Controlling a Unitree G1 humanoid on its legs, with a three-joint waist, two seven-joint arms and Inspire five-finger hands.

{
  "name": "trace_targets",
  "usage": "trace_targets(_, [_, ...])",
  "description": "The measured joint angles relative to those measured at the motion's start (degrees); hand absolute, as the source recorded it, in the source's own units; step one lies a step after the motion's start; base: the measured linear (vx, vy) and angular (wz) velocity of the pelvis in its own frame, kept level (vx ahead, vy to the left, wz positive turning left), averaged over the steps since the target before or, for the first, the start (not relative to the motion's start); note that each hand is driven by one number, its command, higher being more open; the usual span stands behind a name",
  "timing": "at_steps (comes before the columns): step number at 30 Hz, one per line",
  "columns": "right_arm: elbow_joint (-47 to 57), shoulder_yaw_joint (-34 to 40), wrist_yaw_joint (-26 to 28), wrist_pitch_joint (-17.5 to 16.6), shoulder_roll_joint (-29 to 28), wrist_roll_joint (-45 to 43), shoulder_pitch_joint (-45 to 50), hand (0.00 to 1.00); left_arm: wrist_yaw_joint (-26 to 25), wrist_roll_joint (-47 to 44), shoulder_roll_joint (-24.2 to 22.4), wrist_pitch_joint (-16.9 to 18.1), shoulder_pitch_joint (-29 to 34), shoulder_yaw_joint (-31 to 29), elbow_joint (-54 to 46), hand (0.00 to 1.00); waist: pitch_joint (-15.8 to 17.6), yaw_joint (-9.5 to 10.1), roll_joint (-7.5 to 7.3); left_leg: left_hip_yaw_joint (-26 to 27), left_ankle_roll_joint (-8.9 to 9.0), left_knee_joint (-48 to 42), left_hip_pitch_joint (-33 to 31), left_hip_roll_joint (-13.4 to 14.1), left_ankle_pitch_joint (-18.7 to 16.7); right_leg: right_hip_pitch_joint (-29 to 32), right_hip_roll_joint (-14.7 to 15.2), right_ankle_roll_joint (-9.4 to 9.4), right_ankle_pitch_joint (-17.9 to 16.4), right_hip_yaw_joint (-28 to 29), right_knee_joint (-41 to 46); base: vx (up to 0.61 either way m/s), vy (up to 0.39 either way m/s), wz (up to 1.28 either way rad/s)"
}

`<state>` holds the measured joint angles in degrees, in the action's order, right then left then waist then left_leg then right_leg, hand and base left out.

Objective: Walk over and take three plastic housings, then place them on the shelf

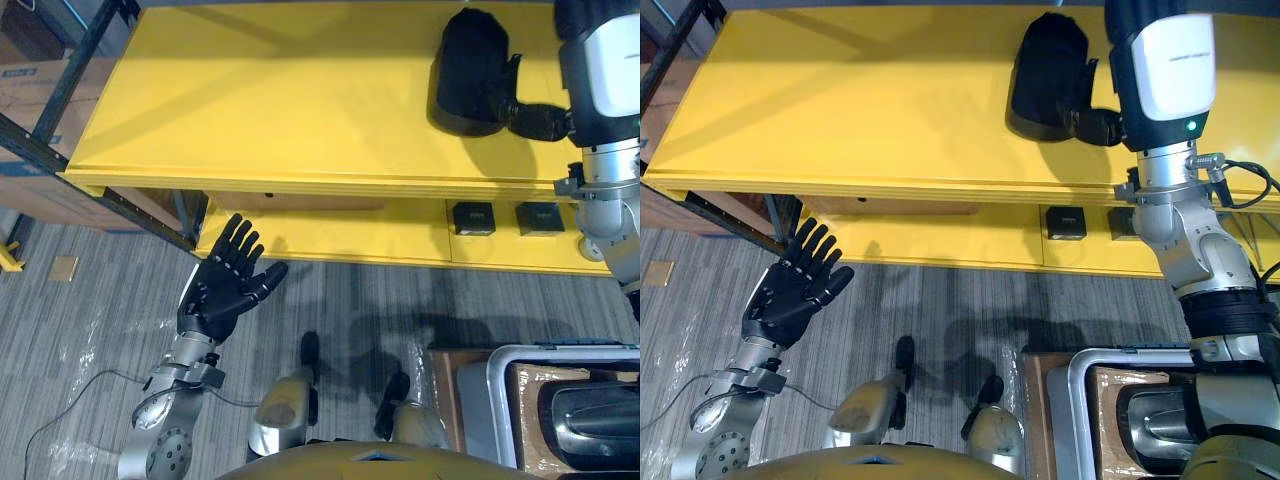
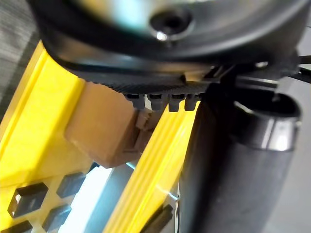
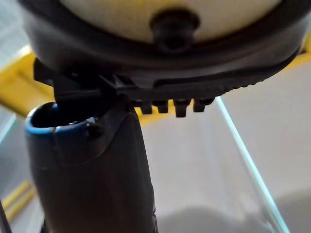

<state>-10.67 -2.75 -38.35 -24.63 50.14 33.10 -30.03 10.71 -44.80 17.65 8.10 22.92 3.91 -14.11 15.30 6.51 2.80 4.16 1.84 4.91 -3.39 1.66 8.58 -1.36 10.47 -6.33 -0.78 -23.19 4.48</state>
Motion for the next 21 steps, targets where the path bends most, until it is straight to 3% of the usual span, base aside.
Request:
trace_targets(2, [4.1,-0.1,2.5,-4.2,-4.3,-5.7,0.2,1.00,0.0,0.7,-0.2,-1.7,-0.4,0.0,-0.3,1.00,-0.8,-0.31,-0.41,0.4,0.16,0.0,2.0,0.1,-0.4,-1.9,-0.1,-0.04,0.1,0.3,-0.7,0.05,-0.026,-0.09])
trace_targets(7, [7.8,-1.5,13.9,-6.5,-13.8,-23.1,0.6,1.00,-0.4,3.3,-2.1,-3.7,-0.7,0.8,-2.1,1.00,-2.9,-0.06,-0.97,0.9,0.22,0.1,2.4,0.2,-0.6,-2.6,-0.5,0.03,0.7,0.9,-1.7,-0.03,-0.005,-0.06])
trace_targets(9, [7.8,-3.0,19.1,-3.1,-19.1,-31.9,0.6,1.00,-1.0,5.1,-2.2,-4.8,-0.3,0.9,-2.1,1.00,-3.0,0.17,-0.83,0.9,0.50,0.2,3.1,0.2,-1.0,-3.3,-0.5,0.07,0.8,0.9,-1.8,-0.05,0.004,-0.01])
trace_targets(13, [6.0,-4.8,21.6,3.2,-29.0,-43.2,0.8,1.00,-2.5,7.2,-5.2,-4.9,-0.1,1.0,-2.1,1.00,-3.3,1.21,-0.44,0.8,0.46,0.2,3.1,0.2,-0.8,-3.4,-0.6,0.37,0.9,0.8,-1.9,-0.04,0.004,0.01])
trace_targets(17, [2.9,-6.6,19.8,7.7,-37.8,-43.8,0.8,1.00,-3.6,7.2,-6.3,-4.8,0.2,1.6,-2.1,1.00,-3.4,1.59,-0.21,0.2,0.49,0.2,2.7,0.1,-0.7,-3.4,-0.5,0.37,0.9,0.3,-2.0,0.00,-0.005,0.08])
trace_targets(21, [1.1,-10.1,19.8,11.6,-40.7,-45.3,0.7,1.00,-4.2,7.3,-6.6,-4.6,0.2,3.5,-2.1,1.00,-3.4,1.76,-0.19,-0.3,0.47,0.0,2.3,0.0,-0.6,-3.4,-0.5,0.31,0.9,-0.2,-2.2,0.03,-0.020,0.07])
